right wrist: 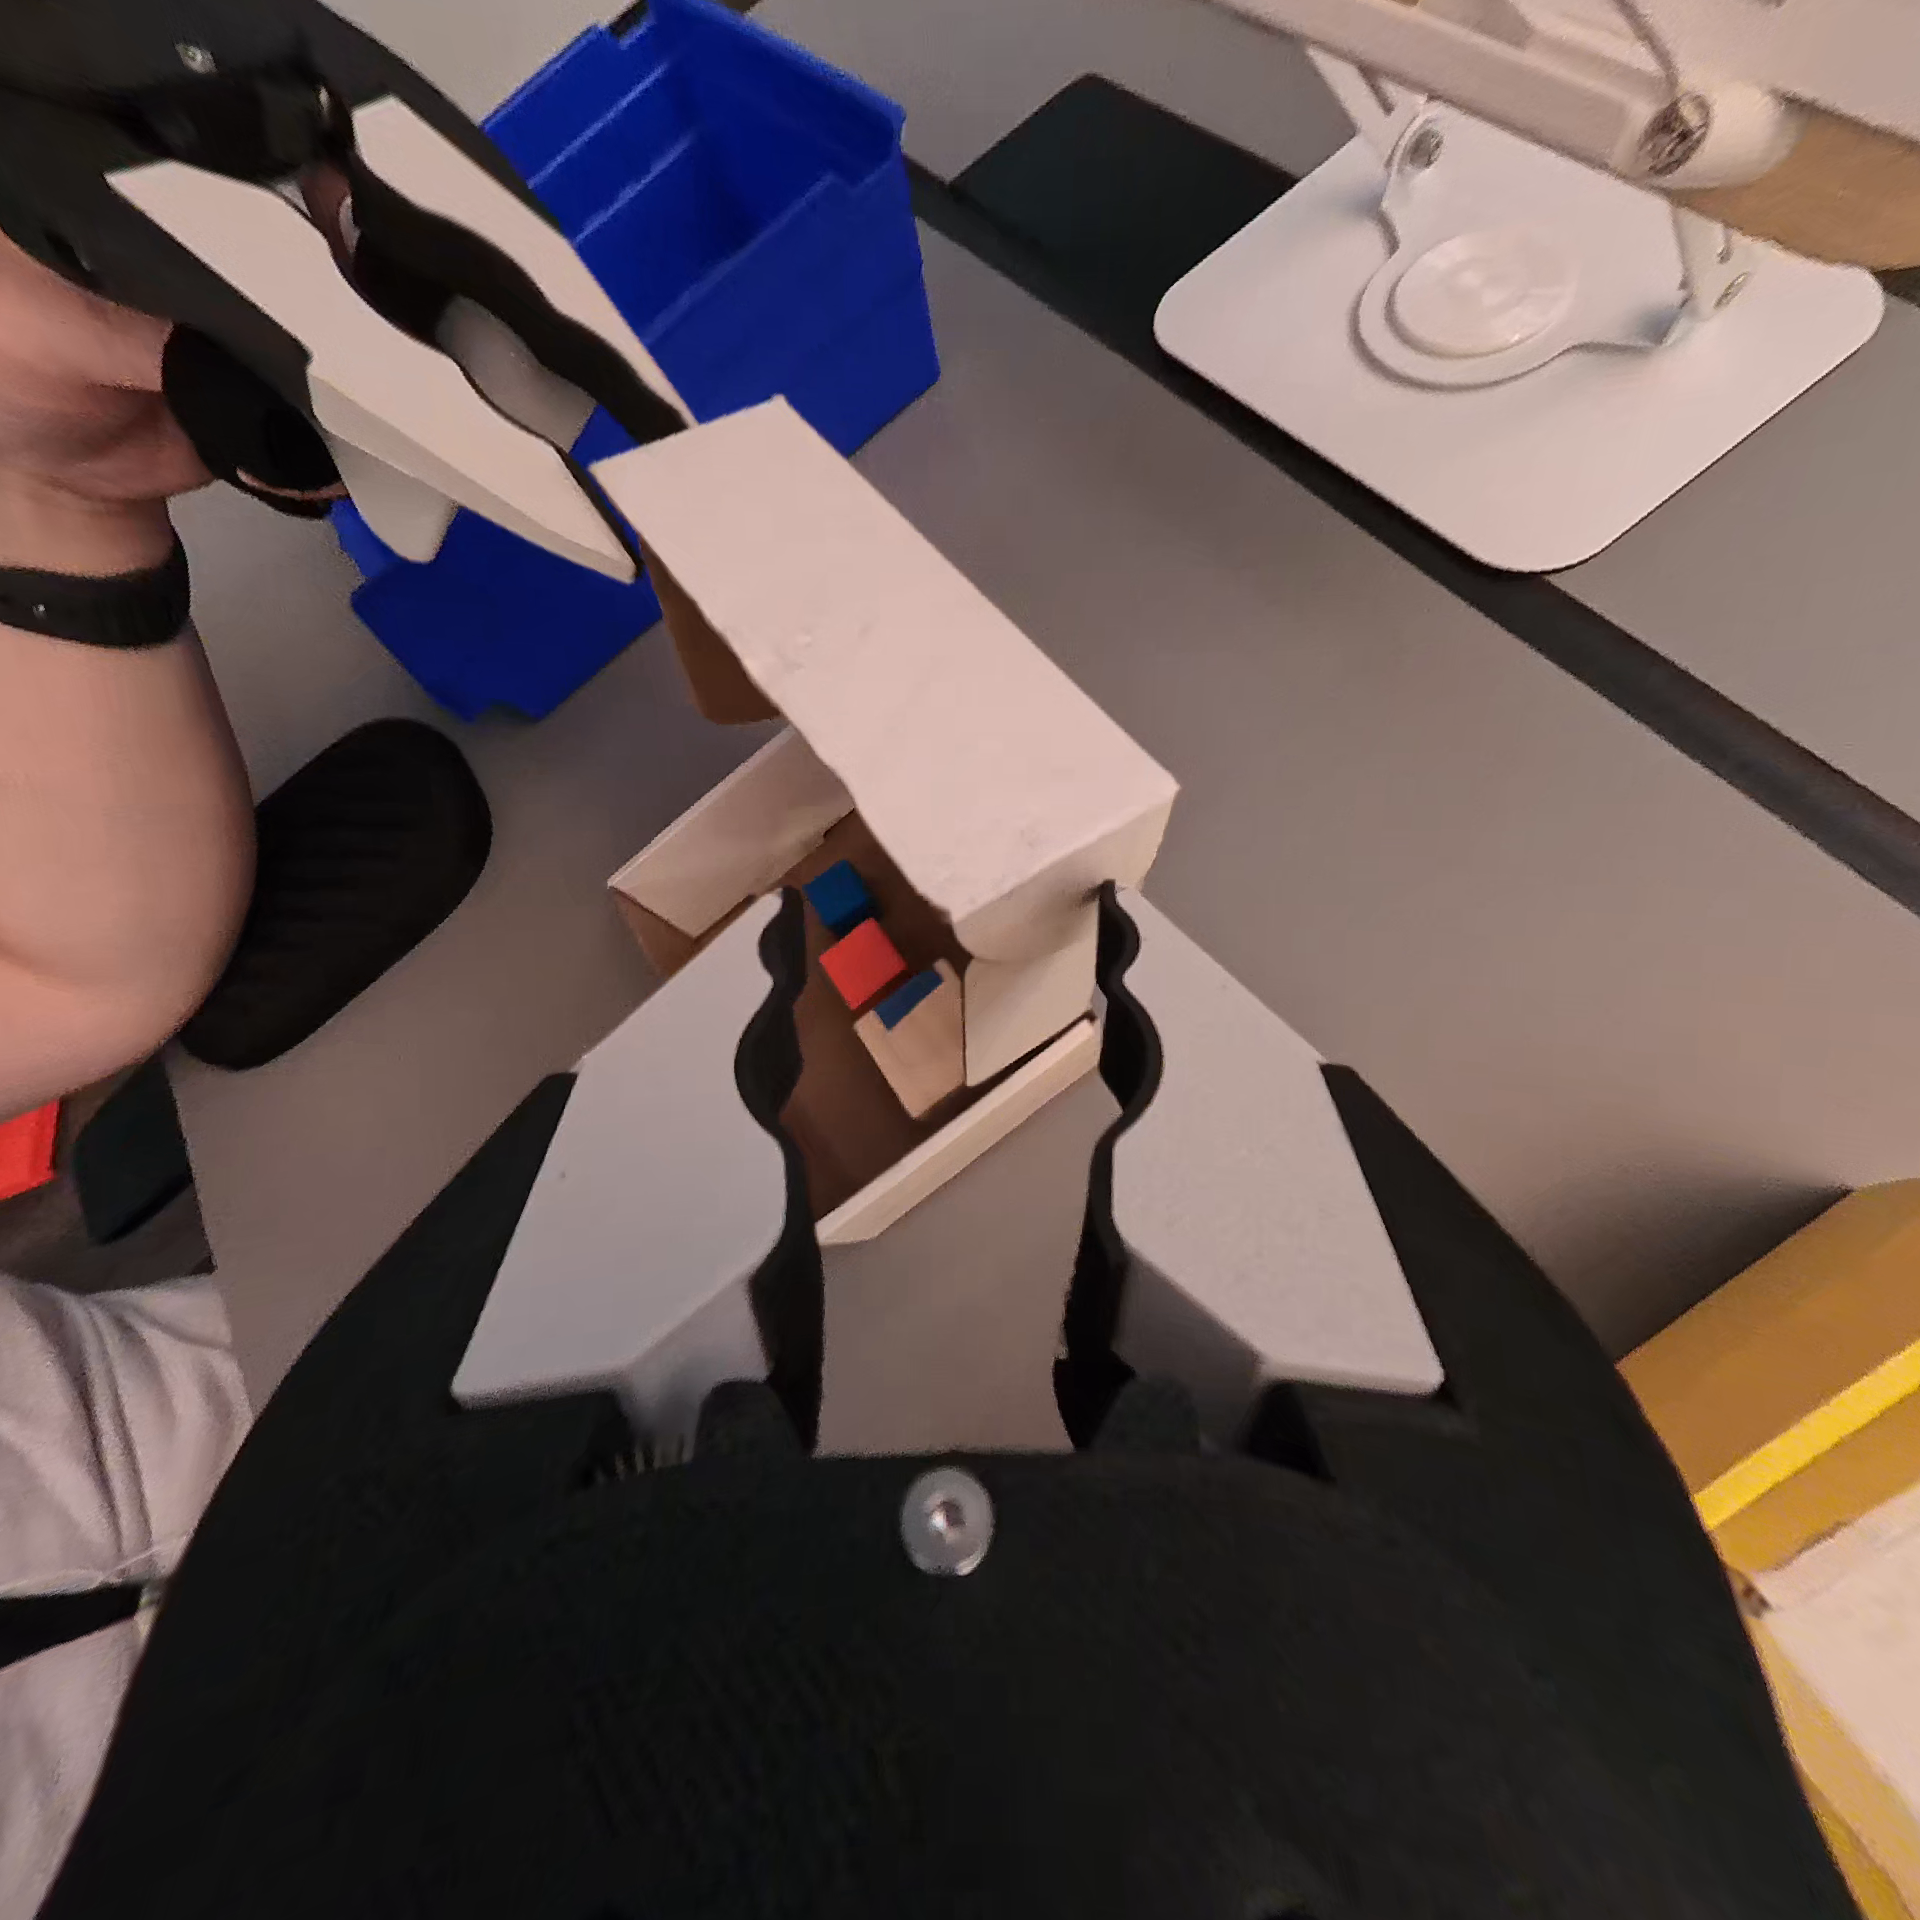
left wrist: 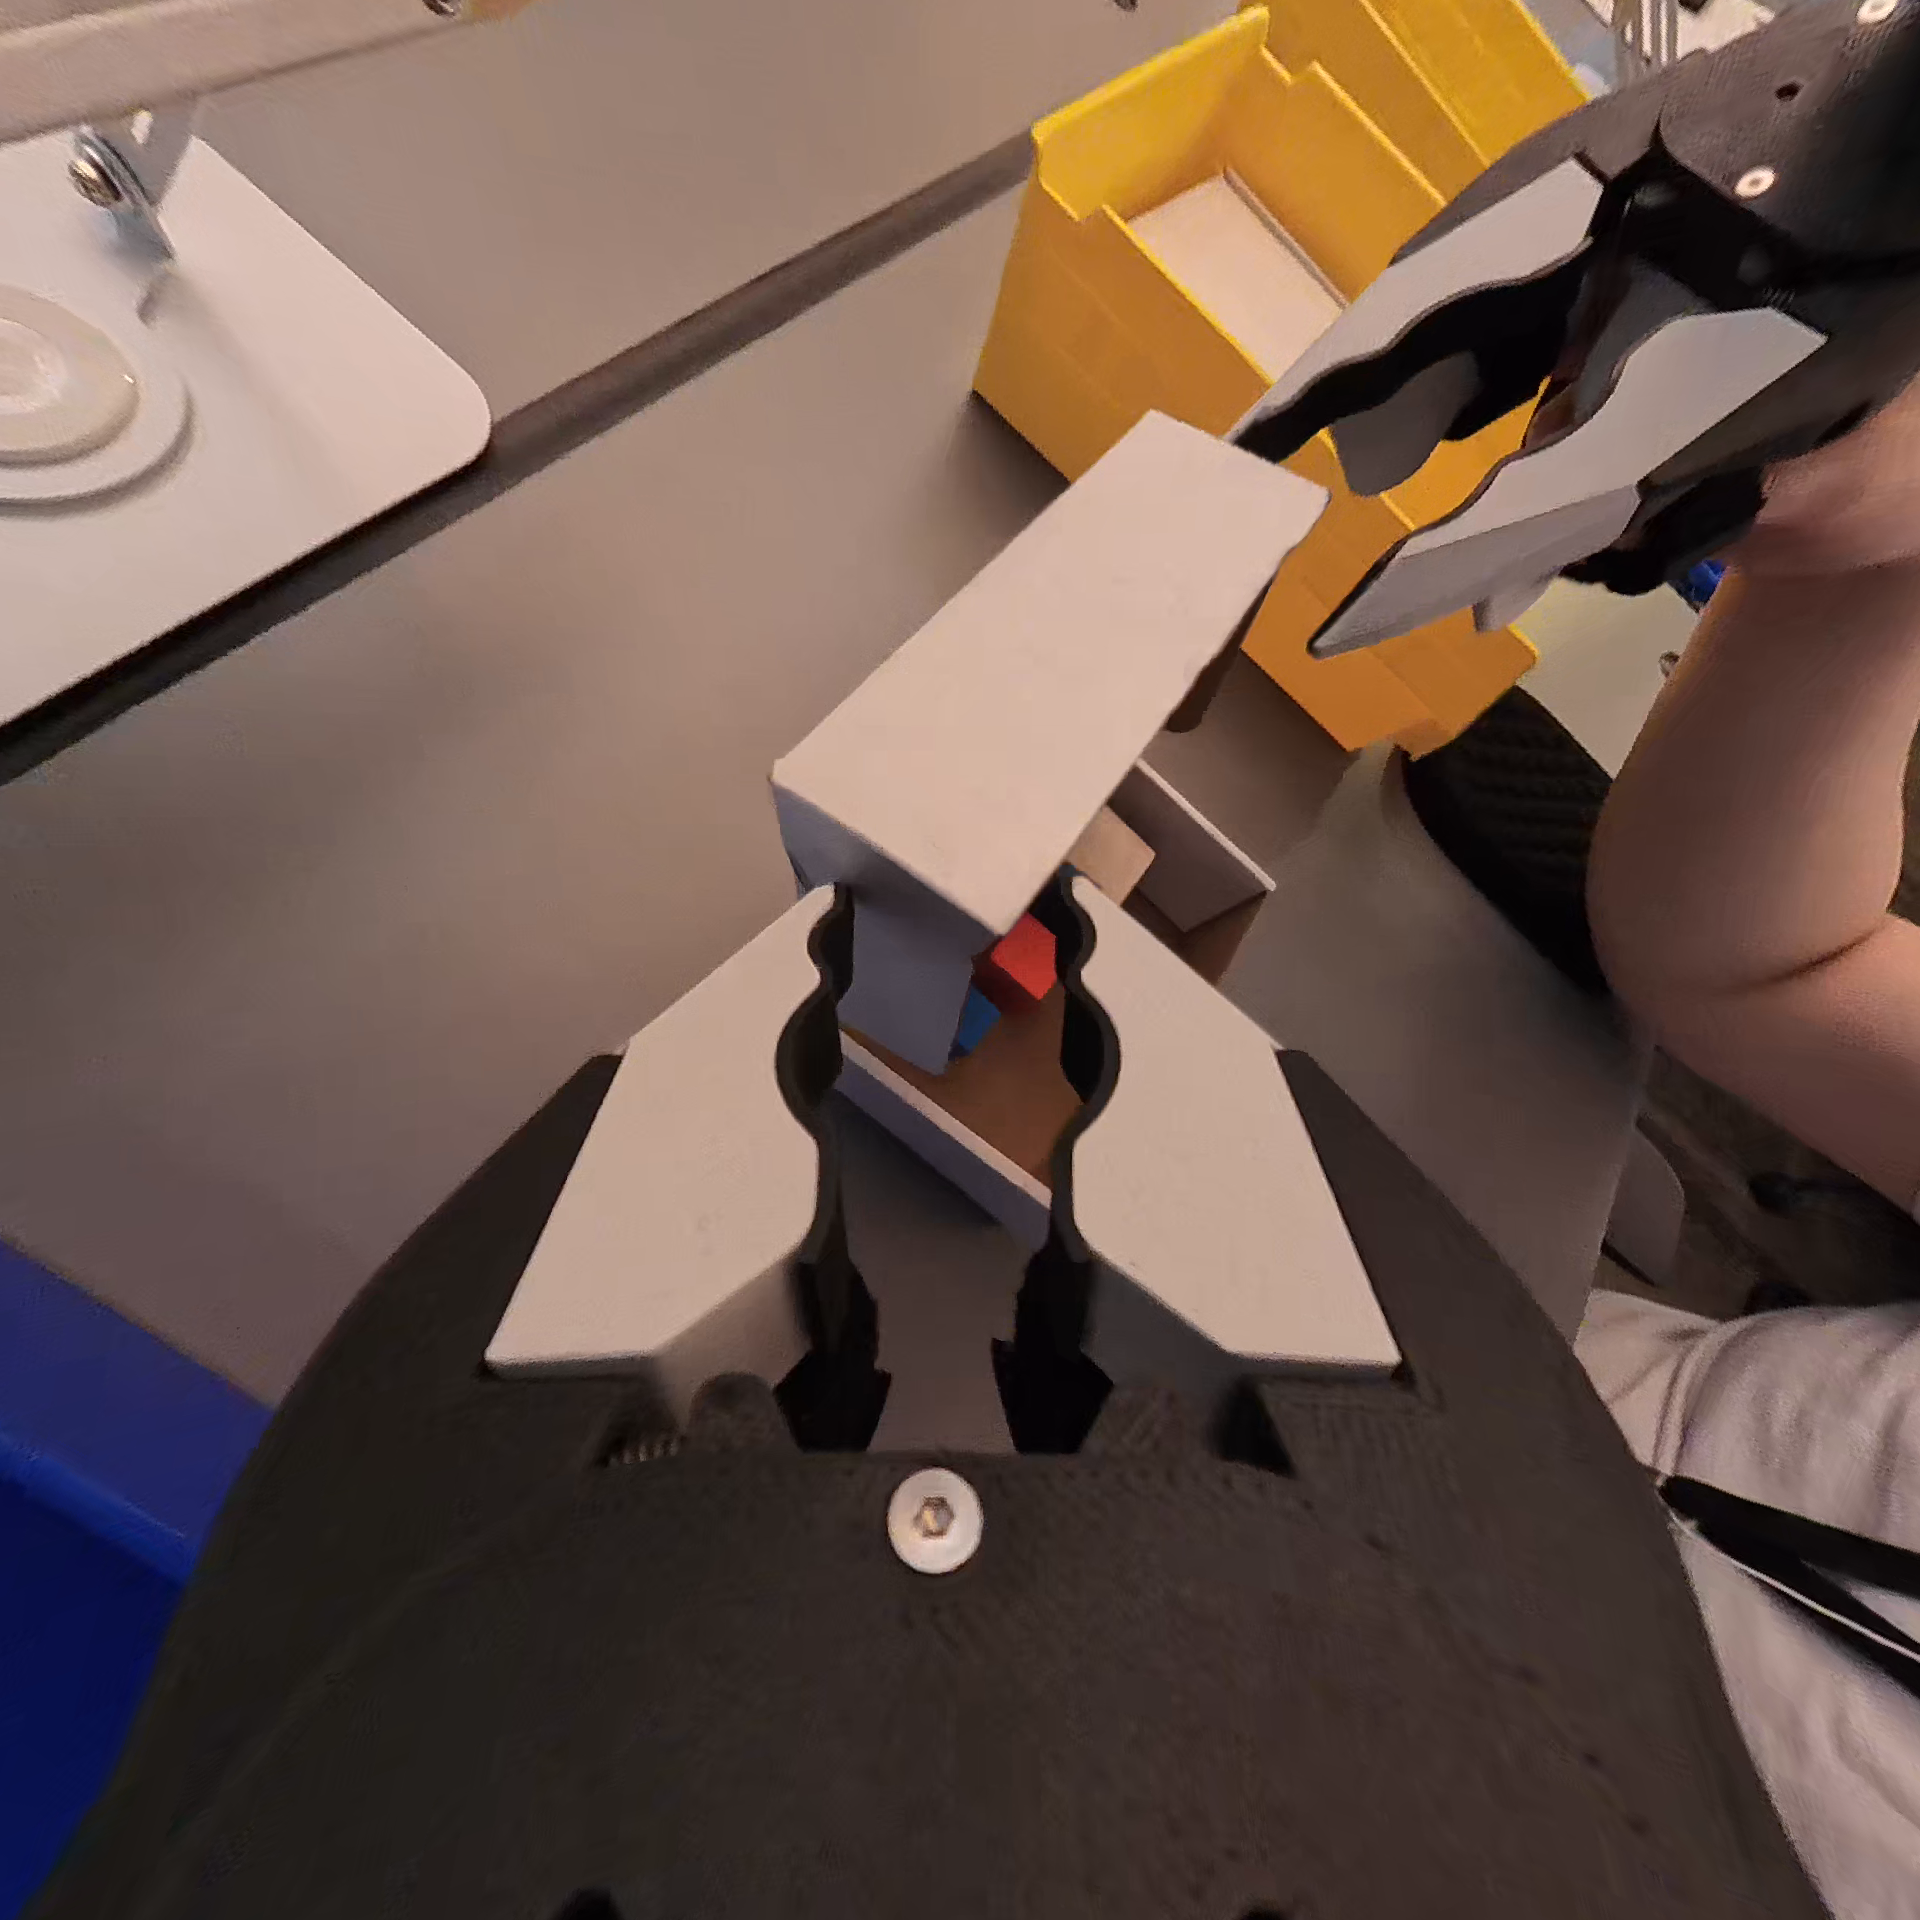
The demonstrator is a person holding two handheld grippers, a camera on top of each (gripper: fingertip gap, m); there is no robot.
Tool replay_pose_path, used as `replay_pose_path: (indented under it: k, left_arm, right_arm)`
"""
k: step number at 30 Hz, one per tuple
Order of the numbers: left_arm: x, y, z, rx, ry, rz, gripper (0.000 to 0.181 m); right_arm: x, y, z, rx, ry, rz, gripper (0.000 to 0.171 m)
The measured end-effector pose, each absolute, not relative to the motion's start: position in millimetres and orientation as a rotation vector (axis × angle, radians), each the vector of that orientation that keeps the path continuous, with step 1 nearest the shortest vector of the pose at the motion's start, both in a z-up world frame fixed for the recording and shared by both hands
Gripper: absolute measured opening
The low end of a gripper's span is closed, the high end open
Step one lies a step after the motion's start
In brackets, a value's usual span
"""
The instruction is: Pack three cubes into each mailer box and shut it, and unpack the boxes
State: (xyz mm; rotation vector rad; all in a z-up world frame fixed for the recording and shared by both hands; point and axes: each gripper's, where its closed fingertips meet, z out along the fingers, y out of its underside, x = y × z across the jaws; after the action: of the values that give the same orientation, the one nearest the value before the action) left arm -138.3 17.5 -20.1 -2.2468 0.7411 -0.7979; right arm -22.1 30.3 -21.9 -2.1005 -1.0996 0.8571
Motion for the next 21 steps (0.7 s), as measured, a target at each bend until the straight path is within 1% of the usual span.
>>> replay_pose_path:
  k: [6,15,18,21]
  left_arm:
    - [-133.2,-2.7,-30.7,-2.337,0.833,-0.77,0.038]
    - [-127.3,-50.2,-60.7,-2.486,1.175,-0.657,0.038]
    - [-128.0,-49.1,-69.6,-2.519,1.2,-0.598,0.037]
    - [-125.7,-52.3,-77.0,-2.553,1.212,-0.651,0.033]
  right_arm:
    - [-17.3,8.3,-30.6,-2.166,-1.213,0.816,0.056]
    - [-15.0,-20.7,-55.0,-2.256,-1.424,0.705,0.056]
    - [-12.6,-26.7,-62.9,-2.277,-1.483,0.664,0.056]
    - [-8.7,-27.9,-71.1,-2.306,-1.517,0.612,0.056]
